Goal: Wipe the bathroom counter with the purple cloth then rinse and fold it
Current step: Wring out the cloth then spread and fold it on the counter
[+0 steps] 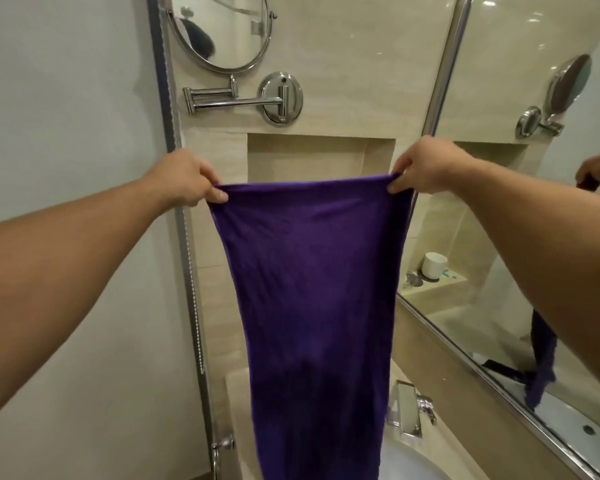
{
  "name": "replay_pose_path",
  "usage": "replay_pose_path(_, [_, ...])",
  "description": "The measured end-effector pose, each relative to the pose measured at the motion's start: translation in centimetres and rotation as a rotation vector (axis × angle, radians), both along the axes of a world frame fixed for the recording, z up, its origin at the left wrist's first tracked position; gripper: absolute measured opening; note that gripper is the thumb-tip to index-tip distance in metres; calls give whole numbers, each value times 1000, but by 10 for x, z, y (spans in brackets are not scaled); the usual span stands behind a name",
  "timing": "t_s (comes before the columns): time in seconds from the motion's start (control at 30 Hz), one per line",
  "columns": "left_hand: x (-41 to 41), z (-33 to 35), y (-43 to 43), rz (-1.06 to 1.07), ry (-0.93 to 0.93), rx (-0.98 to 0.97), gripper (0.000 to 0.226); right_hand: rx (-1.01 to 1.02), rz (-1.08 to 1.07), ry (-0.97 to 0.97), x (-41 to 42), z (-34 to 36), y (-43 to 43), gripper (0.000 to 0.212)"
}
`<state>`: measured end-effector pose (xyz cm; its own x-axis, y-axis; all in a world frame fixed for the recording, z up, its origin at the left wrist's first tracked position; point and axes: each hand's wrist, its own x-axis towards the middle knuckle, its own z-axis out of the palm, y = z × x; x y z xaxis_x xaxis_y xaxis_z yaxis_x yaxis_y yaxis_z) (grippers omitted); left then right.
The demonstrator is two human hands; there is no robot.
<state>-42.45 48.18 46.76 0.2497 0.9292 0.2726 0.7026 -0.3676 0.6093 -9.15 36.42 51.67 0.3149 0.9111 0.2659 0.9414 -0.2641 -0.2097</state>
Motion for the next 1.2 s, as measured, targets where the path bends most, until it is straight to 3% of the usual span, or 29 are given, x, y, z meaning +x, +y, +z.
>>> replay_pose_path(0.17, [-2,47,13,-41,-541,-55,21,245,-34,372,-8,44,15,19])
replay_pose_path(0.3, [-16,61,-3,-104,-701,-32,21,279,0,495,-10,63,-3,18])
replay_pose_path(0.67, [-48,-24,-68,-182,-508,-204,8,-158,-54,439,-18,-24,-73,12])
replay_pose_path(0.97, [-47,-193,-103,-163,-506,-594,12,-424,-78,574,-4,-175,-98,15])
replay_pose_path(1.07, [-50,-252,-122,-150,-463,-736,13,-565,-80,624,-1,-224,-113,5])
replay_pose_path(1.2, [-55,-293,-140,-230,-360,-950,19,-793,-77,667,6,-266,-134,14])
